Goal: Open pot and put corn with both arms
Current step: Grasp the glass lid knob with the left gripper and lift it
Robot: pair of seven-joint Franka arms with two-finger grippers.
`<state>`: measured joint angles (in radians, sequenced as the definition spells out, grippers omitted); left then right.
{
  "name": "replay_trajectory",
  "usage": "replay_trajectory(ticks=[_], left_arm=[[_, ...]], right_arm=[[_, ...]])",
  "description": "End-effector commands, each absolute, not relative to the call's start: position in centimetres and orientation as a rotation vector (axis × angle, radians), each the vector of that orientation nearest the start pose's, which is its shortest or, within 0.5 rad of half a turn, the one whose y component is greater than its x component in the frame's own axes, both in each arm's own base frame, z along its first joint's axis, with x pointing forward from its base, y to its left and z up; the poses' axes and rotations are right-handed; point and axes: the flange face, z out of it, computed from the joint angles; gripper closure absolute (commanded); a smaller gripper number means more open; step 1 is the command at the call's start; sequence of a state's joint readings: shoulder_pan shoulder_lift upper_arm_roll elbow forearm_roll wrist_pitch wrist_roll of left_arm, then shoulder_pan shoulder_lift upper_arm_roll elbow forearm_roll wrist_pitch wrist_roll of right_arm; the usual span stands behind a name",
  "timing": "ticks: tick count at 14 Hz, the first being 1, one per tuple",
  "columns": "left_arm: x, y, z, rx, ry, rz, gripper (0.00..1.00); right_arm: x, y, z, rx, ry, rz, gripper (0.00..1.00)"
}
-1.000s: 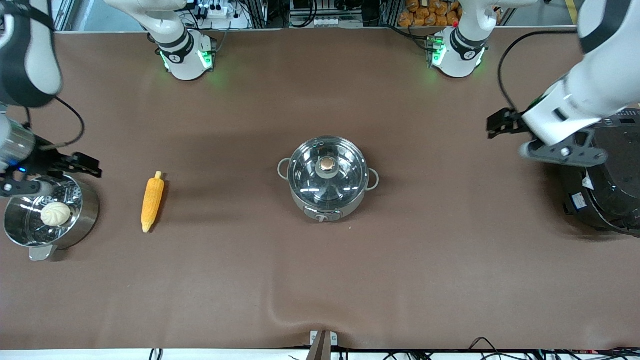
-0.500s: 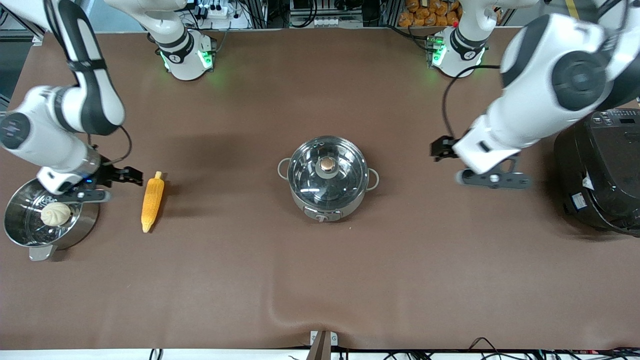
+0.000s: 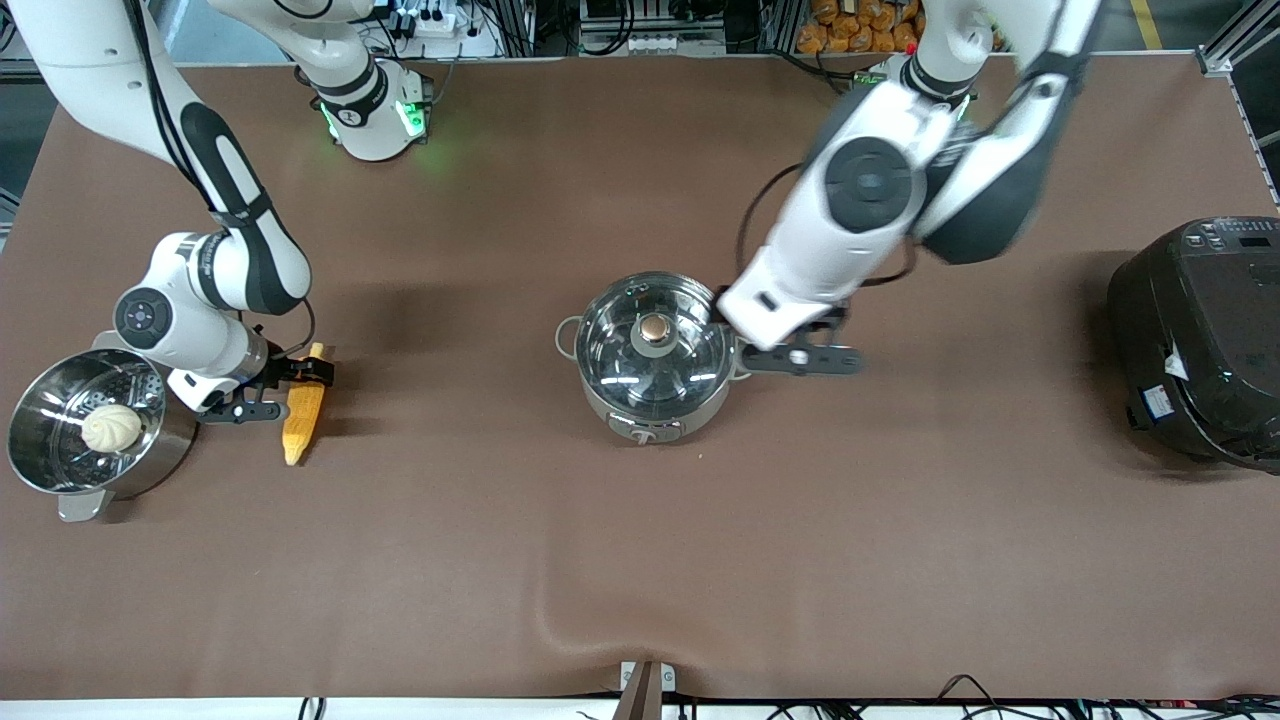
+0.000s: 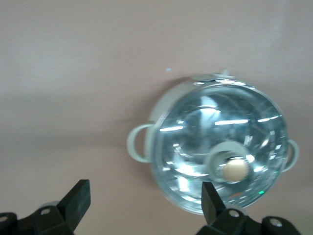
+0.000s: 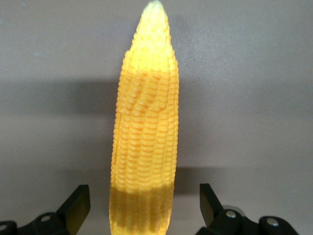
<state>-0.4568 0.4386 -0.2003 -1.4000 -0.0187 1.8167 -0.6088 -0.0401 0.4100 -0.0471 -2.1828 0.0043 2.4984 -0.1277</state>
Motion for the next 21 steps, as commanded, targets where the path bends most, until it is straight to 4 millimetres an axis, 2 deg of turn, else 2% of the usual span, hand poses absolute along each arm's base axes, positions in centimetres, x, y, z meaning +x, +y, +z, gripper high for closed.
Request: replay_trajectory(ticks=[1, 3, 4, 5, 6, 7, 10, 13, 15, 17, 18, 19, 20, 21], left_arm=[[55.0, -45.0, 42.9, -3.203, -0.035, 0.037, 0.00], [53.4, -48.1, 40.6, -3.181, -0.049, -0.001, 0.00], [52.6, -49.2, 39.2, -3.162, -0.043, 0.006, 0.00], [51.9, -50.1, 37.9, -3.144, -0.030, 0.018, 0.00], [51.0, -51.0, 36.6, -3.121, -0.007, 0.019, 0.00], [50.3, -51.7, 35.5, -3.096, 0.008, 0.012, 0.00], [49.9, -52.2, 33.7, -3.061, 0.010, 0.000, 0.00], [50.2, -52.2, 34.0, -3.075, 0.011, -0.020, 0.00], [50.1, -52.3, 34.1, -3.078, 0.009, -0.023, 0.00], [50.2, -52.3, 34.1, -3.080, -0.011, -0.024, 0.00], [50.0, -52.5, 34.3, -3.084, -0.081, -0.026, 0.23], [50.0, -52.5, 34.3, -3.085, -0.153, -0.022, 0.74], [50.0, -52.5, 34.5, -3.085, -0.204, -0.025, 1.00], [49.9, -52.5, 34.5, -3.082, -0.211, -0.025, 1.00]], right_arm=[[55.2, -5.1, 19.1, -3.142, -0.071, 0.148, 0.34], [55.6, -4.7, 19.8, -3.141, -0.073, 0.150, 0.52], [56.0, -4.7, 20.3, -3.139, -0.080, 0.167, 0.63], [56.5, -4.6, 20.9, -3.137, -0.085, 0.179, 0.81], [57.0, -4.3, 21.9, -3.136, -0.090, 0.184, 0.95], [57.9, -3.5, 24.0, -3.135, -0.104, 0.186, 1.00], [60.5, -2.6, 31.5, -3.106, -0.141, 0.363, 1.00], [62.9, 0.5, 38.3, -3.108, -0.200, 0.391, 1.00], [63.4, 1.4, 40.4, -3.098, -0.210, 0.389, 1.00], [63.1, 4.8, 42.8, -3.112, -0.300, 0.388, 1.00], [62.9, 5.1, 44.1, -3.113, -0.271, 0.397, 1.00], [63.0, 5.6, 45.1, -3.108, -0.246, 0.394, 1.00], [63.0, 6.4, 45.6, -3.109, -0.236, 0.384, 1.00], [62.9, 7.2, 45.7, -3.119, -0.218, 0.383, 1.00]])
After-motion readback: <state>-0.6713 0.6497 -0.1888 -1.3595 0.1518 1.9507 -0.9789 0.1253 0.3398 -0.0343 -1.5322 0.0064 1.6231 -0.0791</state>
